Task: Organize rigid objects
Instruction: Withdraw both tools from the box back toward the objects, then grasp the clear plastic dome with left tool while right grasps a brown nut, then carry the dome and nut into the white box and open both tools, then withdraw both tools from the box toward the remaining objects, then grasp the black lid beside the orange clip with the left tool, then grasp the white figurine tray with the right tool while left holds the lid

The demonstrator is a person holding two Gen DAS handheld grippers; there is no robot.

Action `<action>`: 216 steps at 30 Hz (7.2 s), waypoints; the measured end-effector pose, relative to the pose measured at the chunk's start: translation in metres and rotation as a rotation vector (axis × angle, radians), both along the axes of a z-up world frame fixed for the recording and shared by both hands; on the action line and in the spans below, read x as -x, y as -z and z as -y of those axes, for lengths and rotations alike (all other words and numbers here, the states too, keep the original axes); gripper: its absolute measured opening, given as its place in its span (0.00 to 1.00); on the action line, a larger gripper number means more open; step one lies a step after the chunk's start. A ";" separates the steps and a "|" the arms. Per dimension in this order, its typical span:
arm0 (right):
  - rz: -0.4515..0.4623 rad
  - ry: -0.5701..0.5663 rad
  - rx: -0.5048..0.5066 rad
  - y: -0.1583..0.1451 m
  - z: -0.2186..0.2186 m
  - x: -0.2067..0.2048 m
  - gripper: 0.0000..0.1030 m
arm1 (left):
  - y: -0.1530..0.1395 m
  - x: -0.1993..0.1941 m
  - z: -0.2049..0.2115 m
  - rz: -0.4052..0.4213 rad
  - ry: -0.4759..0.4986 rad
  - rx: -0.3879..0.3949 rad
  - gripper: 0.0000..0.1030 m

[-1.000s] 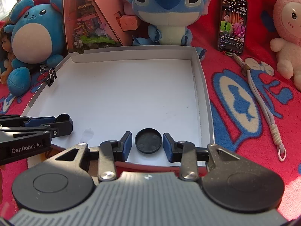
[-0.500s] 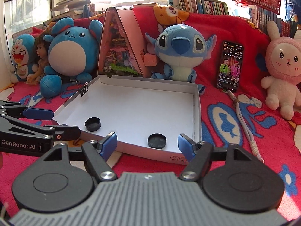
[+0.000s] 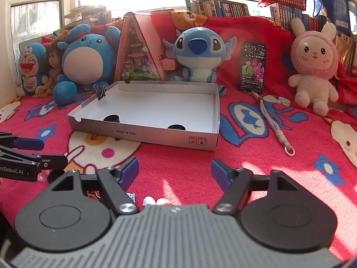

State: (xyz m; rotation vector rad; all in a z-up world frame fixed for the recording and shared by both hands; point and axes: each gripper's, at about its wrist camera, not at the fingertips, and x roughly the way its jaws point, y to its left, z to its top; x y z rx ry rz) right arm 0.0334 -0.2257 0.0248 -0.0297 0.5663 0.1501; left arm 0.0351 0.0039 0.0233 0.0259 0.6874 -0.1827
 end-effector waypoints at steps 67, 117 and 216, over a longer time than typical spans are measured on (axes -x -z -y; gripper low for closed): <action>0.006 0.003 -0.042 -0.015 -0.016 -0.059 0.22 | -0.041 -0.078 0.010 0.064 0.043 0.082 0.12; -0.294 0.045 -0.102 0.015 -0.017 -0.193 0.28 | 0.007 -0.215 0.032 -0.187 -0.057 0.121 0.14; 0.002 0.024 0.156 0.035 -0.024 0.021 0.69 | 0.022 0.030 0.003 0.040 0.045 -0.061 0.35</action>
